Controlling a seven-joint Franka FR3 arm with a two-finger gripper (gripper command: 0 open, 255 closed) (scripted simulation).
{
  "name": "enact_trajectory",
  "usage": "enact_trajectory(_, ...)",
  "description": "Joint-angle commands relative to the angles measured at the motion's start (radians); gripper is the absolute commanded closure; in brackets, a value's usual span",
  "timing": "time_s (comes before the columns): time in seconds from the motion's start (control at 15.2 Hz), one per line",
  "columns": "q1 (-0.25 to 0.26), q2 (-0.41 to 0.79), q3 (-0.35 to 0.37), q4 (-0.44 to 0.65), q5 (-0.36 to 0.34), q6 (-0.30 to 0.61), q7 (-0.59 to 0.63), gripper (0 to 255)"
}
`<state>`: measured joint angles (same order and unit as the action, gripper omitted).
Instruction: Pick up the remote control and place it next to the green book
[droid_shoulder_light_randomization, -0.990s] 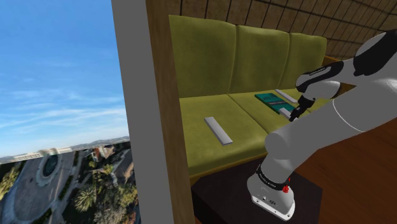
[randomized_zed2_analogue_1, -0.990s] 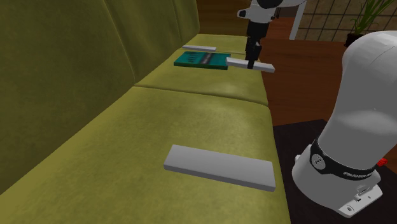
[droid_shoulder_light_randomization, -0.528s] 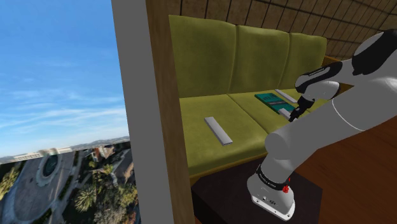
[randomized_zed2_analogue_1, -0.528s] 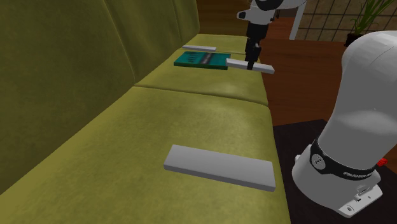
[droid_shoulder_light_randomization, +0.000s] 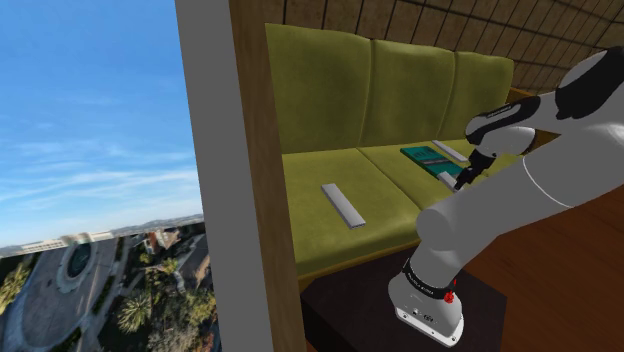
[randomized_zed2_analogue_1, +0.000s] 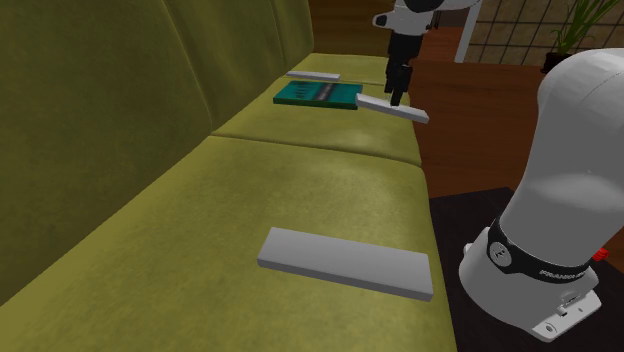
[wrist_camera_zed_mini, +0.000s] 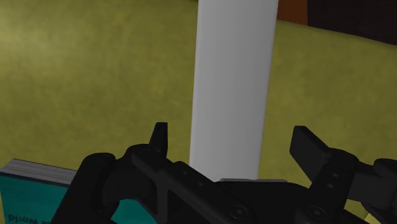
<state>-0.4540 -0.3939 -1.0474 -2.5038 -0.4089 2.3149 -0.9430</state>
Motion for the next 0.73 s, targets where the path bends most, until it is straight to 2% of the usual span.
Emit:
enact_trajectory(0.0, -0.030, -0.046, 0.046, 0.019, -0.016, -0.065, 0.017, 0)
enact_trajectory(0.13, -0.055, -0.090, 0.092, 0.048, -0.023, -0.138, 0.028, 0)
enact_trajectory(0.66, -0.056, -0.090, 0.092, 0.048, -0.023, -0.138, 0.028, 0)
